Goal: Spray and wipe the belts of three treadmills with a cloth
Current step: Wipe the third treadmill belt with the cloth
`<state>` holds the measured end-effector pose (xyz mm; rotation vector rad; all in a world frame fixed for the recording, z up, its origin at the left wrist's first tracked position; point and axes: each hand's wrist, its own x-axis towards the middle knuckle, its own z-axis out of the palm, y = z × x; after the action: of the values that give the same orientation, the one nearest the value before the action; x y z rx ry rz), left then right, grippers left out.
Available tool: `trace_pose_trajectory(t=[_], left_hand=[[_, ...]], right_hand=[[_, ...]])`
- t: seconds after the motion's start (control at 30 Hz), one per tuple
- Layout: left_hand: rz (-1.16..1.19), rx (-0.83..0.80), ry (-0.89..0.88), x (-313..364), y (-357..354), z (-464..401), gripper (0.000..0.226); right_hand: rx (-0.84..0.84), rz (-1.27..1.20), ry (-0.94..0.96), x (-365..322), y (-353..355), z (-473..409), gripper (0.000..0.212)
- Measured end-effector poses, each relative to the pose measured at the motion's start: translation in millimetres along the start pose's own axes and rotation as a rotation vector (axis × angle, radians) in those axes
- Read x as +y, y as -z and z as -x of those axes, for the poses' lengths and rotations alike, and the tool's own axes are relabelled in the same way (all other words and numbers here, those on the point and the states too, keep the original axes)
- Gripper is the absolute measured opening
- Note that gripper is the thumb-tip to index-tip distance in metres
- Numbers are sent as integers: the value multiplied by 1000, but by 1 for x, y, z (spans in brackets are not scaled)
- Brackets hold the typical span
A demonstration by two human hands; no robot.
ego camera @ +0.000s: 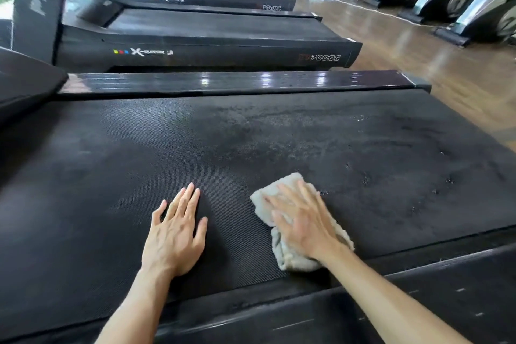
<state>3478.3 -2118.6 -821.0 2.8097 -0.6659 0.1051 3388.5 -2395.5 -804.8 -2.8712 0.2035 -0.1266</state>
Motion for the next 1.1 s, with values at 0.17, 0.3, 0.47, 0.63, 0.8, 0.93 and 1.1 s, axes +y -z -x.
trace_pose_trajectory(t=[0.17,0.3,0.47,0.63,0.8,0.93,1.1], left_hand=[[-13,3,2,0,0,-1,77],[-7,9,-4,-1,-1,0,77],[-2,12,-3,-1,-1,0,77],[-8,9,0,-1,-1,0,77],[-3,22,4,-1,-2,-1,76],[0,29,4,-2,-2,0,76],[-8,8,-4,-1,-2,-1,78]], right_hand=[[-35,120,-113,-21,-7,-52,48],[-84,50,93,-54,-19,-24,52],[-74,-8,12,2,3,16,61],[-35,80,-125,-12,2,-43,49],[-99,3,154,-44,-6,-8,54],[-96,-12,69,2,6,16,63],[-42,48,-127,-7,2,-38,46]])
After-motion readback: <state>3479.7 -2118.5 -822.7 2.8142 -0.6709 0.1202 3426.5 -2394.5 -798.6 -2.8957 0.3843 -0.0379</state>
